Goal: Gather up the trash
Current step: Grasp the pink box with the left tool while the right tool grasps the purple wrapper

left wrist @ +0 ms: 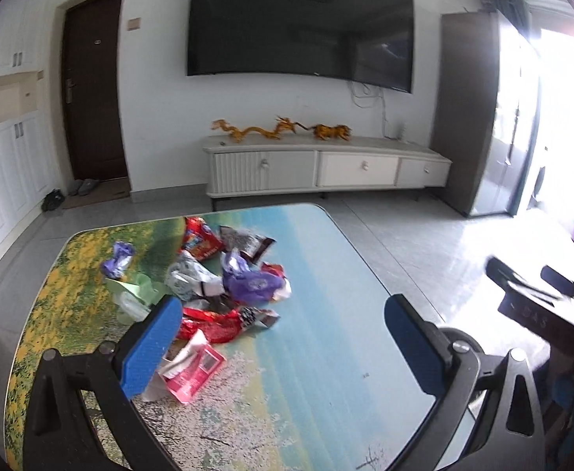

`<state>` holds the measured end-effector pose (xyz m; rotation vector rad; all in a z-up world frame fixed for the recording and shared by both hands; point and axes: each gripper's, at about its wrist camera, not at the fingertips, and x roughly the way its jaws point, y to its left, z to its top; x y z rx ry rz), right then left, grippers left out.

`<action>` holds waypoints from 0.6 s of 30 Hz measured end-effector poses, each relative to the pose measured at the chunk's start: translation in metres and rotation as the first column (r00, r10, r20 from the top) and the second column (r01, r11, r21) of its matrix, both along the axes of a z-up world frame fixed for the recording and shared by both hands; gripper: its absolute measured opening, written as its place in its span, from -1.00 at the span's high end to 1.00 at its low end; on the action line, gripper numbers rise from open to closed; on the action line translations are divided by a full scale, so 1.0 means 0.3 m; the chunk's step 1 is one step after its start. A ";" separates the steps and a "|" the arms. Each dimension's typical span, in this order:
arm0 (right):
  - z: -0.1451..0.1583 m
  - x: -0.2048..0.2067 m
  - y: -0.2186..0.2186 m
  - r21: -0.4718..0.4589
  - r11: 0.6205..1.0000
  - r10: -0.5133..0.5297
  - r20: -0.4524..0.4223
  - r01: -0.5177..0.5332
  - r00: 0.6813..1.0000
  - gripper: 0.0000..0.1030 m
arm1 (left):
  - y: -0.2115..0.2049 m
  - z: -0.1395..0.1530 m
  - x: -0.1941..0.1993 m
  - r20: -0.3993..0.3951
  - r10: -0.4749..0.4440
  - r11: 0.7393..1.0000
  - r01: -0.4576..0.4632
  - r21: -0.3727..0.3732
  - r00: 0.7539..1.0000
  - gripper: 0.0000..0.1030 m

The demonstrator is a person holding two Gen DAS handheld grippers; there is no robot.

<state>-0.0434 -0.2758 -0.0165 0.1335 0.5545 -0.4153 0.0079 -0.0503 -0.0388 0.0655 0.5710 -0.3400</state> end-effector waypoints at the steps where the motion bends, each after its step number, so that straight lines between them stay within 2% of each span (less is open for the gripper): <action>1: -0.003 0.005 0.006 0.002 1.000 0.010 -0.005 -0.010 1.000 -1.00 | -0.006 -0.016 -0.006 -0.003 -0.021 1.000 0.021 0.012 1.000 -1.00; 5: -0.016 0.030 0.031 0.005 0.999 0.052 -0.031 -0.052 0.998 -1.00 | -0.004 -0.085 -0.028 -0.047 -0.103 0.994 0.105 0.031 0.994 -0.99; 8: -0.030 0.049 0.049 0.012 0.997 0.076 -0.053 -0.076 0.996 -1.00 | 0.019 -0.146 -0.050 -0.092 -0.180 0.983 0.182 0.018 0.979 -0.88; 10: -0.036 0.062 0.061 0.015 0.996 0.094 -0.059 -0.093 0.994 -1.00 | 0.047 -0.187 -0.064 -0.115 -0.198 0.979 0.202 0.021 0.973 -0.86; 14: -0.056 0.093 0.094 0.021 0.990 0.142 -0.081 -0.140 0.987 -0.96 | 0.151 -0.238 -0.059 -0.159 -0.166 0.986 0.169 0.004 0.973 -0.75; 18: -0.087 0.139 0.134 0.047 0.978 0.206 -0.111 -0.202 0.972 -0.80 | 0.265 -0.227 -0.012 -0.157 -0.114 0.993 0.113 -0.019 0.981 -0.59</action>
